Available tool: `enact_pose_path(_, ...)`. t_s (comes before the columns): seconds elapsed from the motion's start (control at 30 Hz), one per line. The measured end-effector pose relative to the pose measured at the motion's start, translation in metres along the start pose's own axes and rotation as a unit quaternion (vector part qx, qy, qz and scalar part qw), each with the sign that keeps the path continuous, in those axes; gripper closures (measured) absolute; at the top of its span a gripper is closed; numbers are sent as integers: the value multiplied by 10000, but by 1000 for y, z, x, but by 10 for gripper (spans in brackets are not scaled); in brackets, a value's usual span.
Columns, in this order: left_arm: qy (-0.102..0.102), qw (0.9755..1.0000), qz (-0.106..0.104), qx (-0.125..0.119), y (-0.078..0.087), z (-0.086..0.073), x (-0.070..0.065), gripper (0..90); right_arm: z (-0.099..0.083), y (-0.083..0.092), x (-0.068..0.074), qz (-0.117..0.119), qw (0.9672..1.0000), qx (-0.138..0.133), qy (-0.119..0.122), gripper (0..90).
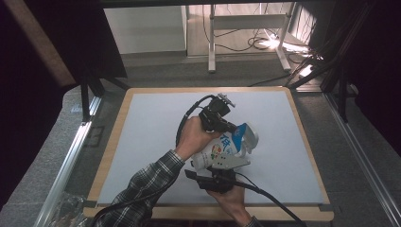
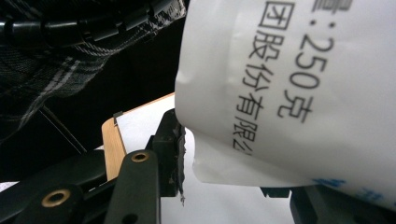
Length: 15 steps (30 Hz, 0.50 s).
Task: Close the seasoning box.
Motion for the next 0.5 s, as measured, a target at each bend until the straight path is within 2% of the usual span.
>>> enact_pose_path(0.5, -28, 10000, -8, 45, 0, 1, 1, 894, 1, 1, 1, 9, 10000, -2, -15, 581)
Point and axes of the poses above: each handheld gripper's, and its own axes: y roughly backward along the jaws, z roughly out of its top, x roughly to its left, the point moved 7 cm from there along -y, roughly forward along the jaws, and after that the axes turned 13 degrees about -y, right-handed, at the moved point
